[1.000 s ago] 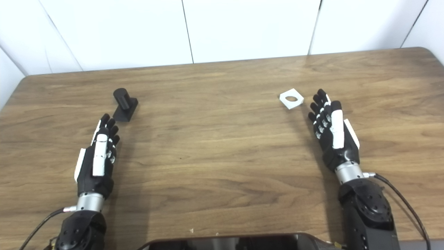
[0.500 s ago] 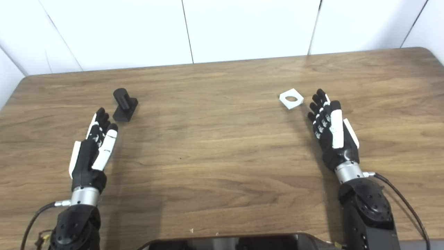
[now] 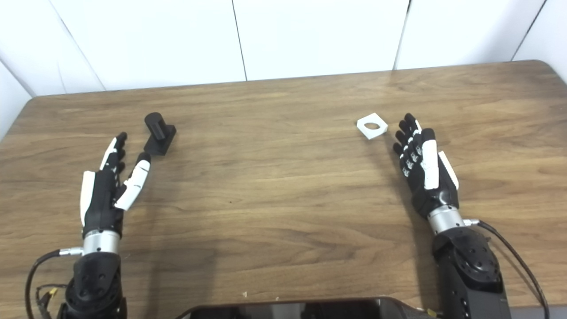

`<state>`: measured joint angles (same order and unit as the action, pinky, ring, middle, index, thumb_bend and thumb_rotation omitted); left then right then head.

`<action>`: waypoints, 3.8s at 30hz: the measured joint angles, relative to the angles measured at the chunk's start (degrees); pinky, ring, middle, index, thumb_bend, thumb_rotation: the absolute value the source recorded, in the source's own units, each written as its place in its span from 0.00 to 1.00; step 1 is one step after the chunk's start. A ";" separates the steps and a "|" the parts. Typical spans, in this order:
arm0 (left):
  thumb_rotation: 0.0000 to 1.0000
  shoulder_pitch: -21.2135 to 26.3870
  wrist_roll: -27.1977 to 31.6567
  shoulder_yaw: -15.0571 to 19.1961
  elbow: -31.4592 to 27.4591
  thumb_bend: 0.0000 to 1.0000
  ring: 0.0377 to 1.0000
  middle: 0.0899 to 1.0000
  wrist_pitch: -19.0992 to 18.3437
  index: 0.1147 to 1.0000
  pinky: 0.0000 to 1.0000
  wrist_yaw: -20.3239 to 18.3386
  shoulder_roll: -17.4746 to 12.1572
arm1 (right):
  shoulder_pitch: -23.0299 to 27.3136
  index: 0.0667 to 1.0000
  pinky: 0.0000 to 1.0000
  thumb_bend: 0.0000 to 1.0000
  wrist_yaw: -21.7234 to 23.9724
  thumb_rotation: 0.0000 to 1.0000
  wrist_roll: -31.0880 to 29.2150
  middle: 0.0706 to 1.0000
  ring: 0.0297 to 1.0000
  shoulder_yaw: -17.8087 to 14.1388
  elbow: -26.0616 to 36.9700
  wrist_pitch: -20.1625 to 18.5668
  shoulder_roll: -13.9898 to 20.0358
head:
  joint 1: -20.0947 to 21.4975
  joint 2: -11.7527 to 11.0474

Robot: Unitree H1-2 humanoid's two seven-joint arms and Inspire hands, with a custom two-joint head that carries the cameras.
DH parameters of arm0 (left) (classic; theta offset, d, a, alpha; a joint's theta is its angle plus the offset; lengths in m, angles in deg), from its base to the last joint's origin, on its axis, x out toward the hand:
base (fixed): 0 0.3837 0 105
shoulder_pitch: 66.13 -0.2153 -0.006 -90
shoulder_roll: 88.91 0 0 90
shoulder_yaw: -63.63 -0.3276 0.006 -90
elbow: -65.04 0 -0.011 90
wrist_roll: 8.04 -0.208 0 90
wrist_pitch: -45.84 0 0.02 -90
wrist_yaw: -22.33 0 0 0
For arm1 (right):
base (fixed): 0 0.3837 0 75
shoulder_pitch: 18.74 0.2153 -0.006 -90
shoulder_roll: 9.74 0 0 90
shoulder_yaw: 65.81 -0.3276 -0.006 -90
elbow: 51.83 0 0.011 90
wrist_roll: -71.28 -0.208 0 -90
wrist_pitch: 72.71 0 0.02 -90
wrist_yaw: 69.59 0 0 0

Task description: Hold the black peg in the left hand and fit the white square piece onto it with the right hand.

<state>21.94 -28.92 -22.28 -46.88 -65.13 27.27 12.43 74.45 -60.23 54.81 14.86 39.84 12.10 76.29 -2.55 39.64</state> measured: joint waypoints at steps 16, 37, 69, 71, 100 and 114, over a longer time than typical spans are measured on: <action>0.29 4.49 -9.48 -0.96 6.06 0.64 1.00 0.99 0.72 0.81 1.00 4.87 -0.69 | -0.04 1.00 1.00 0.67 0.02 1.00 -0.04 1.00 1.00 -0.01 -0.03 0.33 0.00 | 0.00 -0.26; 0.41 10.05 -23.45 -6.16 14.76 0.72 1.00 0.98 -0.50 0.78 1.00 6.34 -6.18 | -0.45 1.00 1.00 0.67 0.45 1.00 -0.09 1.00 1.00 0.13 -0.01 1.11 0.14 | -0.18 -0.53; 0.52 16.28 -43.10 -4.19 17.69 0.71 1.00 0.93 -5.92 0.71 1.00 -11.78 -5.94 | -0.40 1.00 1.00 0.70 1.15 1.00 -0.19 1.00 1.00 0.11 -0.44 1.98 0.15 | -1.32 -0.35; 0.52 16.70 -43.80 -4.05 18.24 0.72 1.00 0.93 -5.92 0.71 1.00 -12.41 -5.93 | -0.35 1.00 1.00 0.71 1.40 1.00 -0.19 1.00 1.00 0.13 -0.52 2.01 0.16 | -1.41 -0.35; 0.52 20.67 -46.22 -5.98 28.15 0.75 0.99 0.91 -5.91 0.71 1.00 -12.86 -6.52 | -0.39 1.00 1.00 0.70 1.92 1.00 -0.35 1.00 1.00 -0.09 -0.77 3.92 0.11 | -1.49 -0.18; 0.50 20.78 -47.57 -6.65 31.03 0.76 0.98 0.90 -5.90 0.71 0.99 -11.73 -7.37 | -0.46 1.00 1.00 0.70 2.06 1.00 -0.59 1.00 1.00 -0.04 -0.78 3.93 0.27 | -1.67 0.09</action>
<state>42.72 -76.49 -28.93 -15.85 -71.03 15.54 5.06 73.99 -58.17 54.22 14.82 39.06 16.03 76.55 -4.22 39.73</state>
